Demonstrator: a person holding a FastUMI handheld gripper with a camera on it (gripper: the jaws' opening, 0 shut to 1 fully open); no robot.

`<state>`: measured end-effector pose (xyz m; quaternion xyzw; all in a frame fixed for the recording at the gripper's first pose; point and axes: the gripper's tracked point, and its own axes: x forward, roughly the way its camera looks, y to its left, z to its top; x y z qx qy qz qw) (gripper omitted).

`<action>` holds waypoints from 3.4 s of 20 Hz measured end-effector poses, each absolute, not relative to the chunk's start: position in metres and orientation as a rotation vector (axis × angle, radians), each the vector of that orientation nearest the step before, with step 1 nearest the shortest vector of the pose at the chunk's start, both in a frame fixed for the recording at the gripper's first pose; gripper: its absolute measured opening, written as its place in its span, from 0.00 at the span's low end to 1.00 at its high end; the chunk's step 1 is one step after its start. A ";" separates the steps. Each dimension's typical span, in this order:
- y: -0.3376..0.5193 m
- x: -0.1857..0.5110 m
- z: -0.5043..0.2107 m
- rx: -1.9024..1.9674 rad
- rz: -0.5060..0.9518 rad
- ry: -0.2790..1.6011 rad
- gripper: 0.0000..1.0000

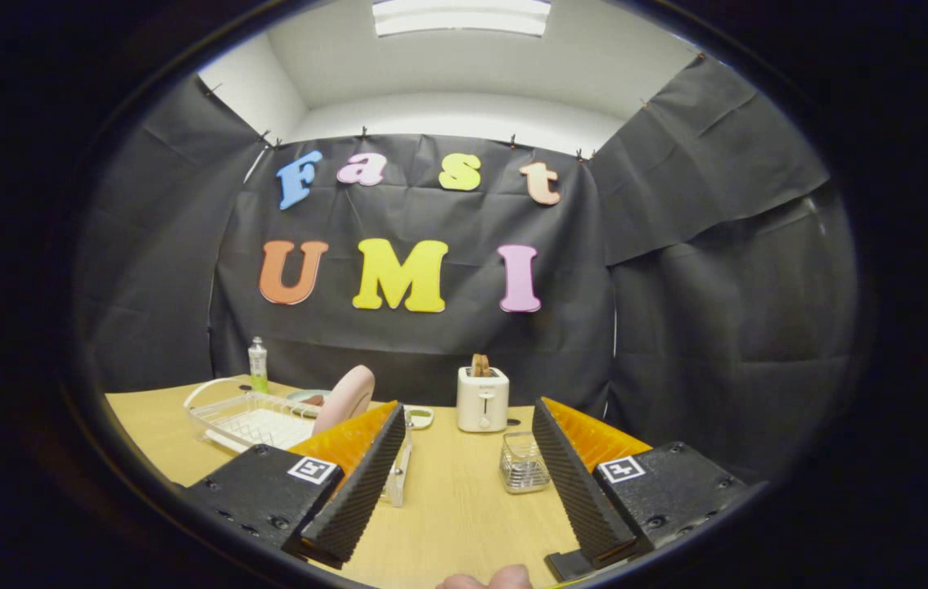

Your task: Take the plate from the dish rack, then take the spoon from the basket and place it into the plate.

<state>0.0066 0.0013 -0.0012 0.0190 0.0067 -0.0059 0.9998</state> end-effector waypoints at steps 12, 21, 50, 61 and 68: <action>0.022 0.041 0.020 0.066 0.070 0.130 1.00; 0.066 0.117 0.089 -0.018 0.144 0.192 1.00; 0.191 0.248 -0.057 0.131 0.117 1.069 0.67; 0.184 0.242 -0.035 0.039 -0.032 1.138 0.37; 0.169 0.244 -0.011 -0.032 -0.096 1.096 0.35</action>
